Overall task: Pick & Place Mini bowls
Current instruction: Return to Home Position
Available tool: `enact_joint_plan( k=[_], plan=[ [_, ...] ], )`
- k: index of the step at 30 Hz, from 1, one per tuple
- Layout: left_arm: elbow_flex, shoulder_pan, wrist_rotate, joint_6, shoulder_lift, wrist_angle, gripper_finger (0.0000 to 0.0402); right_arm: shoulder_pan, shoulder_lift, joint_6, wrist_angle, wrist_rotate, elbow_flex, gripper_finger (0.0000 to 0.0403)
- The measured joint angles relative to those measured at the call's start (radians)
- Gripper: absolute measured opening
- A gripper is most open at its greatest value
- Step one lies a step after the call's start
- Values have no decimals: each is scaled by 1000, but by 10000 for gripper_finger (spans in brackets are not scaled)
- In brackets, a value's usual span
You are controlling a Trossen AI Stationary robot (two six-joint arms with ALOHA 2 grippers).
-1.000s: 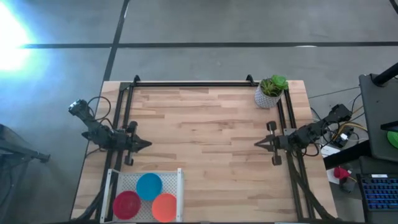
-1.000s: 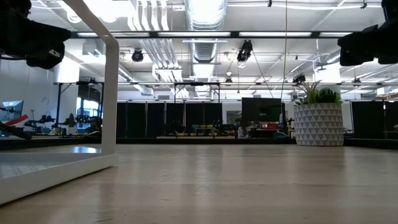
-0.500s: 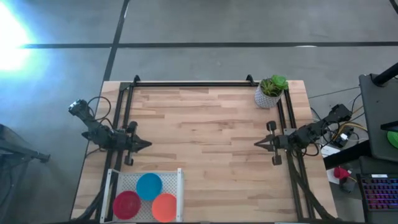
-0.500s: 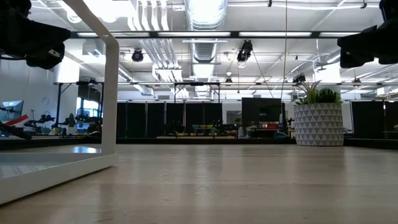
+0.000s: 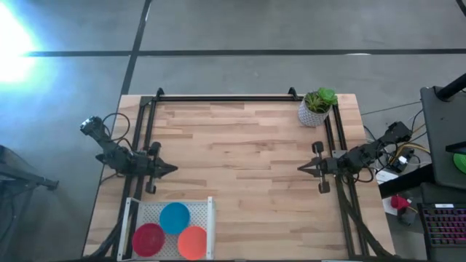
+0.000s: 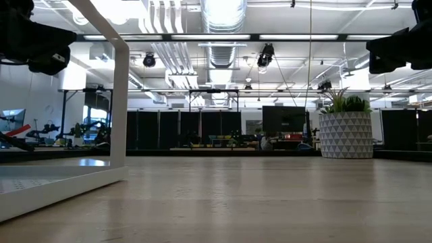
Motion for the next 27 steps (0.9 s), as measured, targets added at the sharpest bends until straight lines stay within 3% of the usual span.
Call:
enact_joint_plan(
  k=[27],
  plan=[
    [-5, 0, 0, 0, 0, 2, 0, 0, 0, 24, 0, 0, 0, 8]
  ],
)
